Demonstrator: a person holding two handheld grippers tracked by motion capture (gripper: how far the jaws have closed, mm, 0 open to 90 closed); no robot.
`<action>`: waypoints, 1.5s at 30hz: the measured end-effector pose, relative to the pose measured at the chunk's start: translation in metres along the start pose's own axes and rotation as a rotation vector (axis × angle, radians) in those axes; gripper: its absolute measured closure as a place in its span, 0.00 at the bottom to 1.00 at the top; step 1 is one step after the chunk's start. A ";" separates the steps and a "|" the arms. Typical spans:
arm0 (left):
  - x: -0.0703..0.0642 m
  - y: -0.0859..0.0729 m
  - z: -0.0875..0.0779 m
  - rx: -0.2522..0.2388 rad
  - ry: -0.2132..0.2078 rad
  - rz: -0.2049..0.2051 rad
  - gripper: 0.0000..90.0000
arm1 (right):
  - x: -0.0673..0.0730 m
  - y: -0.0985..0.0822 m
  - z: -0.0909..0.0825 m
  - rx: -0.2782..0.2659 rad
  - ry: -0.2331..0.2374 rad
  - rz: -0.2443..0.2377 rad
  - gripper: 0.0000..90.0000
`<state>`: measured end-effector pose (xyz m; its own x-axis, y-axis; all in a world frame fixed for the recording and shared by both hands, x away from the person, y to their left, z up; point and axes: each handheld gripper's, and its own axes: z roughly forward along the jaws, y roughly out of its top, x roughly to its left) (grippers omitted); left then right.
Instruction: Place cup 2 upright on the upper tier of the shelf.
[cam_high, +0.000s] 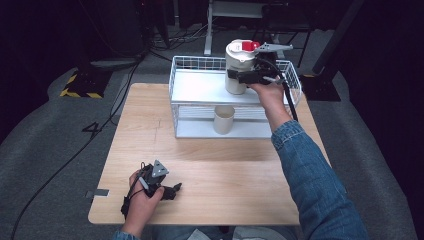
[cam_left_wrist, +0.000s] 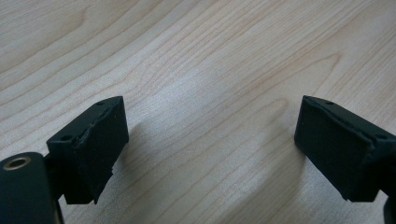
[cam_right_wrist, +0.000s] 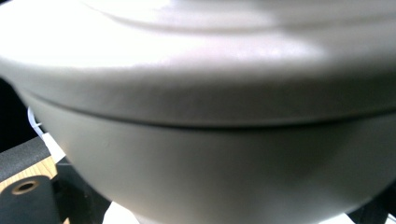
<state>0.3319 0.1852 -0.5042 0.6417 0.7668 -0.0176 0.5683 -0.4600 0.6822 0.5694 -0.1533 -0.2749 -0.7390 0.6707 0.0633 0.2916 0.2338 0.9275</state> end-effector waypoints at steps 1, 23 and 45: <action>0.000 0.000 0.000 0.000 0.001 0.000 0.12 | 0.000 0.000 0.000 0.003 0.001 -0.002 0.11; 0.000 0.000 0.000 0.000 0.000 0.000 0.12 | -0.002 -0.005 0.005 0.016 0.001 0.006 0.01; 0.000 0.001 0.001 -0.002 -0.001 0.001 0.10 | 0.001 -0.002 -0.032 -0.012 -0.022 -0.022 0.00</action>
<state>0.3332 0.1848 -0.5047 0.6427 0.7659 -0.0176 0.5669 -0.4600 0.6834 0.5487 -0.1753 -0.2645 -0.7320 0.6805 0.0345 0.2678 0.2407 0.9329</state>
